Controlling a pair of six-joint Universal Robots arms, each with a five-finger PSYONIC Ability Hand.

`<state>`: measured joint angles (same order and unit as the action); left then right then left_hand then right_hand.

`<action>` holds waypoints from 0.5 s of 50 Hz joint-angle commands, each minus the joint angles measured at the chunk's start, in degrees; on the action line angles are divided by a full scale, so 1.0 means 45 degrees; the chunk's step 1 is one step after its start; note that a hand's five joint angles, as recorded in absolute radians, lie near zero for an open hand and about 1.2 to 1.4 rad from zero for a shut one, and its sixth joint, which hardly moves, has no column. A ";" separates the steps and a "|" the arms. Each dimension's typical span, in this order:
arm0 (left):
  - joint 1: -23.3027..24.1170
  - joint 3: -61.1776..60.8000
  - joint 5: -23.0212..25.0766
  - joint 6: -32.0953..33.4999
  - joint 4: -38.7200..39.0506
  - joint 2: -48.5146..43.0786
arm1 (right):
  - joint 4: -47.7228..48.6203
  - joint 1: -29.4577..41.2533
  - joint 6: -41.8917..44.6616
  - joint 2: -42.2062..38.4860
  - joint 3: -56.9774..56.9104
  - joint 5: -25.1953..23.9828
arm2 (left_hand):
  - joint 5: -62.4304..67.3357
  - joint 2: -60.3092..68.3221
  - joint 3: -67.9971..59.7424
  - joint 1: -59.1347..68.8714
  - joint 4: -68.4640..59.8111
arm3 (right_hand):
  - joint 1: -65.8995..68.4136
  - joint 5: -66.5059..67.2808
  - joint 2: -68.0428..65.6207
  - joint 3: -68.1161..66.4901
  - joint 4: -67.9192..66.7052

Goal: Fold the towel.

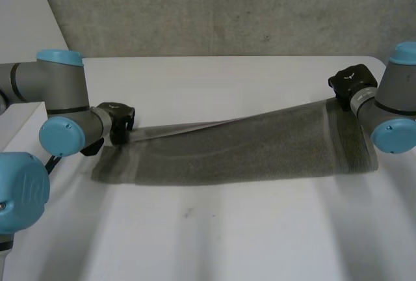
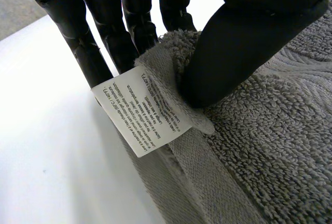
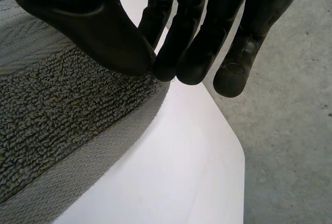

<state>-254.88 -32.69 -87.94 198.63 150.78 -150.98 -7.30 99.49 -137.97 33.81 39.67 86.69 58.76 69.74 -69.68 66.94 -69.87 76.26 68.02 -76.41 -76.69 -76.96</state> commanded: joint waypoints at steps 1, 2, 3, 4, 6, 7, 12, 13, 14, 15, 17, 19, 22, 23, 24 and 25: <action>0.0000 0.0506 -0.0047 0.0020 0.0067 -0.0276 | -0.0019 0.0194 0.0093 -0.0617 -0.0651 -0.0006 | 0.2499 0.2279 -0.2294 0.2903 -0.2252 | 0.0831 0.0441 -0.0797 -0.0736 -0.0675; 0.0000 0.0662 -0.0066 0.0020 0.0067 -0.0354 | -0.0019 0.0253 0.0113 -0.0695 -0.0749 0.0013 | 0.2499 0.2279 -0.2294 0.2903 -0.2252 | 0.0831 0.0441 -0.0797 -0.0736 -0.0675; 0.0000 0.0663 -0.0066 0.0020 0.0067 -0.0355 | -0.0019 0.0253 0.0113 -0.0696 -0.0750 0.0013 | 0.2499 0.2279 -0.2294 0.2903 -0.2252 | 0.0831 0.0441 -0.0797 -0.0736 -0.0675; 0.0000 0.0857 -0.0066 0.0000 0.0067 -0.0433 | -0.0019 0.0273 0.0152 -0.0735 -0.0827 0.0033 | 0.2499 0.2279 -0.2294 0.2903 -0.2252 | 0.0831 0.0441 -0.0797 -0.0736 -0.0675; 0.0000 0.1052 -0.0086 0.0000 0.0067 -0.0491 | -0.0019 0.0273 0.0172 -0.0813 -0.0886 0.0052 | 0.2499 0.2279 -0.2294 0.2903 -0.2252 | 0.0831 0.0441 -0.0797 -0.0736 -0.0675; 0.0000 0.1170 -0.0086 0.0000 0.0048 -0.0531 | -0.0038 0.0312 0.0172 -0.0852 -0.0964 0.0091 | 0.1467 0.1248 -0.1262 0.1872 -0.1221 | 0.0831 0.0441 -0.0797 -0.0736 -0.0675; 0.0039 0.1191 -0.0319 0.0020 0.0048 -0.0414 | -0.0038 0.0565 0.0075 -0.0717 -0.1062 0.0325 | -1.2411 -1.2630 1.2616 -1.2006 1.2657 | -1.4725 -1.5115 1.4758 1.4819 1.4880; 0.0059 0.1229 -0.0494 0.0020 0.0028 -0.0336 | -0.0038 0.0605 -0.0023 -0.0503 -0.1023 0.0364 | -1.3057 -1.3276 1.3262 -1.2652 1.3304 | -1.4725 -1.5115 1.4758 1.4819 1.4880; 0.0117 0.1249 -0.0670 0.0000 0.0009 -0.0220 | -0.0019 0.0605 -0.0101 -0.0172 -0.0965 0.0403 | -1.3057 -1.3276 1.3262 -1.2652 1.3304 | -1.4725 -1.5115 1.4758 1.4819 1.4880; 0.0118 0.1249 -0.0672 0.0000 0.0009 -0.0218 | -0.0019 0.0605 -0.0102 -0.0169 -0.0965 0.0404 | -1.3057 -1.3276 1.3262 -1.2652 1.3304 | -1.4725 -1.5115 1.4758 1.4819 1.4880; 0.0215 0.1288 -0.0867 -0.0039 0.0028 -0.0023 | 0.0020 0.0625 -0.0567 0.0706 -0.0751 0.0404 | -1.3057 -1.3276 1.3262 -1.2652 1.3304 | -1.4725 -1.5115 1.4758 1.4819 1.4880; 0.0351 0.1308 -0.1275 -0.0252 0.0067 0.0560 | 0.0040 0.0605 -0.1054 0.1135 -0.0614 0.0404 | -1.3057 -1.3276 1.3262 -1.2652 1.3304 | -1.4725 -1.5115 1.4758 1.4819 1.4880; 0.0391 0.1231 -0.1511 -0.0817 0.0067 0.1243 | 0.0098 0.0508 -0.2225 0.2150 -0.0050 0.0346 | -1.3057 -1.3276 1.3262 -1.2652 1.3304 | -1.4725 -1.5115 1.4758 1.4819 1.4880; 0.0391 0.1230 -0.1511 -0.0820 0.0067 0.1246 | 0.0099 0.0507 -0.2230 0.2155 -0.0047 0.0345 | -1.3057 -1.3276 1.3262 -1.2652 1.3304 | -1.4725 -1.5115 1.4758 1.4819 1.4880; 0.0391 0.1094 -0.1531 -0.1226 0.0067 0.1652 | 0.0079 0.0488 -0.2695 0.2755 0.0379 0.0249 | -1.3057 -1.3276 1.3262 -1.2652 1.3304 | -1.4725 -1.5115 1.4758 1.4819 1.4880; 0.0391 0.0958 -0.1531 -0.1656 0.0029 0.2043 | 0.0098 0.0468 -0.2989 0.3283 0.0847 0.0170 | -1.3057 -1.3276 1.3262 -1.2652 1.3304 | -1.4725 -1.5115 1.4758 1.4819 1.4880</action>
<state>-253.53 -26.91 -93.20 197.20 151.00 -148.73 -7.13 102.18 -142.58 38.45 37.07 88.50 2.09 9.69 -9.76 10.27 -9.73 13.38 3.52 -14.34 -13.93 -14.77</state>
